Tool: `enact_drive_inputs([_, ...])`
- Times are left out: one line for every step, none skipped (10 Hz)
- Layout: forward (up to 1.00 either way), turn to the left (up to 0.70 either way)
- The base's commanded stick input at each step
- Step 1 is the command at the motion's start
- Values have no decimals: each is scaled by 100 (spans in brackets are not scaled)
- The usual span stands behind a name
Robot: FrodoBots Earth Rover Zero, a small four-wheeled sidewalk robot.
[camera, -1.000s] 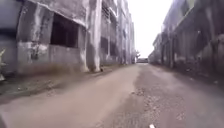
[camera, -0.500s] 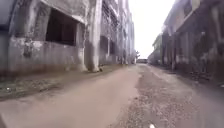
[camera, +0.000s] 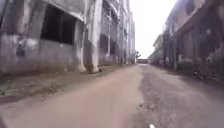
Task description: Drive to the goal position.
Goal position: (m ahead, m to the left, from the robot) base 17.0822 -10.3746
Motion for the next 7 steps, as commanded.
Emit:
enact_drive_inputs([50,0])
enact_drive_inputs([50,0])
enact_drive_inputs([50,0])
enact_drive_inputs([50,0])
enact_drive_inputs([50,0])
enact_drive_inputs([50,-7])
enact_drive_inputs([50,-16])
